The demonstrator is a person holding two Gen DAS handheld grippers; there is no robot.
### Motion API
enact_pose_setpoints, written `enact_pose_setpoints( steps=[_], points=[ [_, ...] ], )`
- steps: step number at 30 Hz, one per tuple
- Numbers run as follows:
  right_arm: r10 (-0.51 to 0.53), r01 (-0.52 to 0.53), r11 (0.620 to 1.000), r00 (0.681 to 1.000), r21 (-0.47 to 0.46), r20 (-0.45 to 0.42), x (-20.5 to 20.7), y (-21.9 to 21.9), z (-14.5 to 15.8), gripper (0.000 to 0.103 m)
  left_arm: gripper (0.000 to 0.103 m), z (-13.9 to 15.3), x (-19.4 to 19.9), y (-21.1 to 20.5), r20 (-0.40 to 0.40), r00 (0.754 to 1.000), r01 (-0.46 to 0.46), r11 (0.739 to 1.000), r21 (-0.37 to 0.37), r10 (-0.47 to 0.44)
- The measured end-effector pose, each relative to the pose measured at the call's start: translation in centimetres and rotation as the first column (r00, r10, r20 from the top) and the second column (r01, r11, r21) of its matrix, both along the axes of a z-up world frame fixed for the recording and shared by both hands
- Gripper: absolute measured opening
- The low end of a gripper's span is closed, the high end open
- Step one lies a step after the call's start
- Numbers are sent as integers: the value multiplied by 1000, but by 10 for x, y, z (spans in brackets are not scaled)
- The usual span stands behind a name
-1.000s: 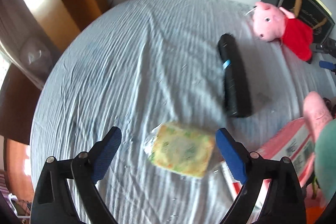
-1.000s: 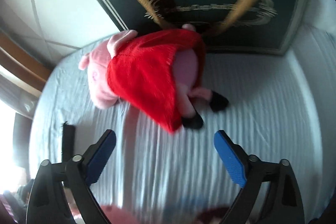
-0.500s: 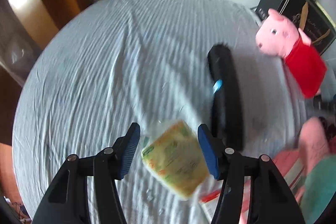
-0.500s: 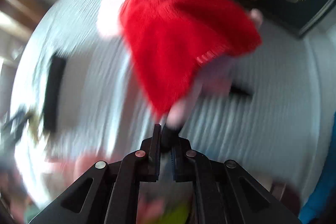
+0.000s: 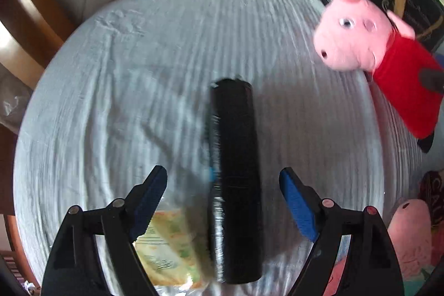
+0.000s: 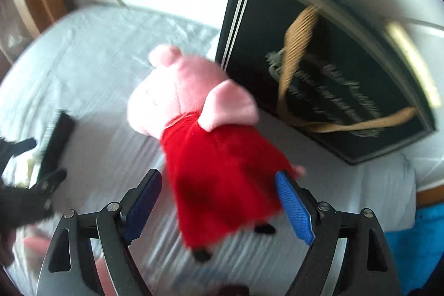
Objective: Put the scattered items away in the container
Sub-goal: 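Grasp the pig in the red dress with the right tool while the left tool grasps the black case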
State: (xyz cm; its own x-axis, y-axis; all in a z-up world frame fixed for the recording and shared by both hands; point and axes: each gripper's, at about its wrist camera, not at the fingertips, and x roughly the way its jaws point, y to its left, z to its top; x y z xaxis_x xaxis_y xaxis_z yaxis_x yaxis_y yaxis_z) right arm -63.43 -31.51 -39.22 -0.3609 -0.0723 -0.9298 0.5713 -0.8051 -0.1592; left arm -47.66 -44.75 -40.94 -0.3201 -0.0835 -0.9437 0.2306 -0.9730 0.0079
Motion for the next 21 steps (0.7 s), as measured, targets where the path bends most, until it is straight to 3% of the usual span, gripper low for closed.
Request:
enact_pose_setpoints(
  steps=[1, 3, 5, 6, 8, 10, 15, 21],
  points=[
    [-1, 1, 1000, 1000, 31, -20, -4, -4, -11, 96, 81, -2, -1, 1, -10, 1000, -4, 1000, 14, 4],
    [10, -4, 995, 998, 102, -66, -11, -12, -34, 103, 76, -2, -3, 2, -29, 1000, -1, 1000, 28, 2],
    [-4, 16, 989, 996, 147, -85, -19, -13, -53, 103, 59, 1, -5, 7, -55, 998, 28, 999, 21, -27],
    [-15, 29, 987, 996, 156, -93, -24, -11, -62, 102, 55, 2, -4, 9, -59, 998, 34, 999, 22, -33],
    [-45, 61, 985, 994, 160, -104, -31, -6, -72, 86, 37, 4, -3, 13, -69, 997, 46, 999, 25, -45],
    [-69, 83, 988, 992, 130, -107, -33, -1, -72, 78, 36, 5, -1, 16, -67, 996, 53, 998, 21, -52],
    [-89, 91, 996, 991, 11, -97, -14, 6, -52, 76, 35, 18, 10, 23, -78, 995, 58, 998, 12, -57],
    [-83, 73, 994, 990, -83, -116, 20, 11, -4, 76, 34, 84, 26, 25, -206, 977, 53, 998, -32, -59]
  ],
)
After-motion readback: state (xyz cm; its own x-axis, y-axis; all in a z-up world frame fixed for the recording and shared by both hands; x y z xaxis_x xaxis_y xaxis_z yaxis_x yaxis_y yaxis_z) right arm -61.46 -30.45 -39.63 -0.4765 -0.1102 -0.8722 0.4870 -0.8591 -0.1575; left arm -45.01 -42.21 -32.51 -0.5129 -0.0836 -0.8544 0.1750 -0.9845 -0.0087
